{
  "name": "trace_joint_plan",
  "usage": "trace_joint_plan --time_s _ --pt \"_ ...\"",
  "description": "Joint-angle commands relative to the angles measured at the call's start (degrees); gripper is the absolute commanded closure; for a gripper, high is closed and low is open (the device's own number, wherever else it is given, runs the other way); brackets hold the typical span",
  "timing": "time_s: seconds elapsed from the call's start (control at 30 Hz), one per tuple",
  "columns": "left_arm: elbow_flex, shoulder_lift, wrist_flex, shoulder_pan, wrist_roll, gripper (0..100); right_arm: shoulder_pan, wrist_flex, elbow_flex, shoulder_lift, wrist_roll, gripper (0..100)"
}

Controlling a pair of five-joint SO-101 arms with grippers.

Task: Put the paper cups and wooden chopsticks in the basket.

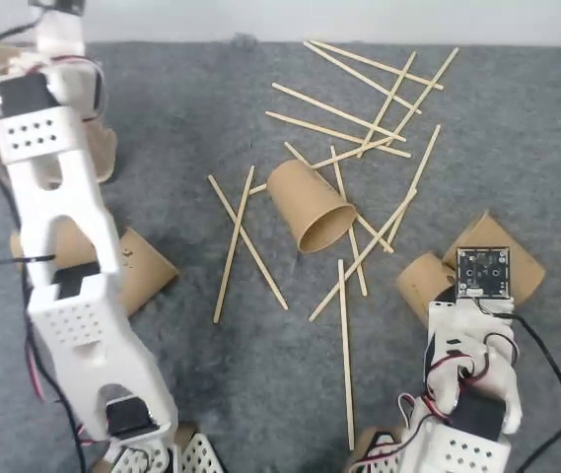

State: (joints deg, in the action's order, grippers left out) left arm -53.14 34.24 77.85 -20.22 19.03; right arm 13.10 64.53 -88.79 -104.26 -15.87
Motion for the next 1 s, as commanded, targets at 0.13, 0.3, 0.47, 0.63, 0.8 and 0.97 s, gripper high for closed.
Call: trace_joint_plan --time_s 0.13,0.3,0.47,0.63,0.8,0.97 --pt "-9.5 2.3 3.4 1.0 1.4 80 0.4 -0.3 -0.9 0.3 -3.0 98.9" --pt "-11.0 2.4 3.5 -1.1 1.3 78 0.4 -0.3 -1.0 0.3 -3.3 98.9" --pt "-17.9 -1.4 11.8 -2.5 1.3 78 -1.1 0.0 -1.1 0.3 -3.6 98.9" --pt "-25.5 -7.3 22.9 -3.2 0.7 78 -2.0 0.2 -1.1 0.3 -3.6 98.9" --pt "-18.2 -16.1 22.9 -8.4 -4.7 78 -2.0 0.2 -1.1 0.3 -3.6 98.9" --pt "1.3 -28.9 22.9 -10.5 -4.7 78 -2.0 0.2 -1.1 0.3 -3.6 98.9"
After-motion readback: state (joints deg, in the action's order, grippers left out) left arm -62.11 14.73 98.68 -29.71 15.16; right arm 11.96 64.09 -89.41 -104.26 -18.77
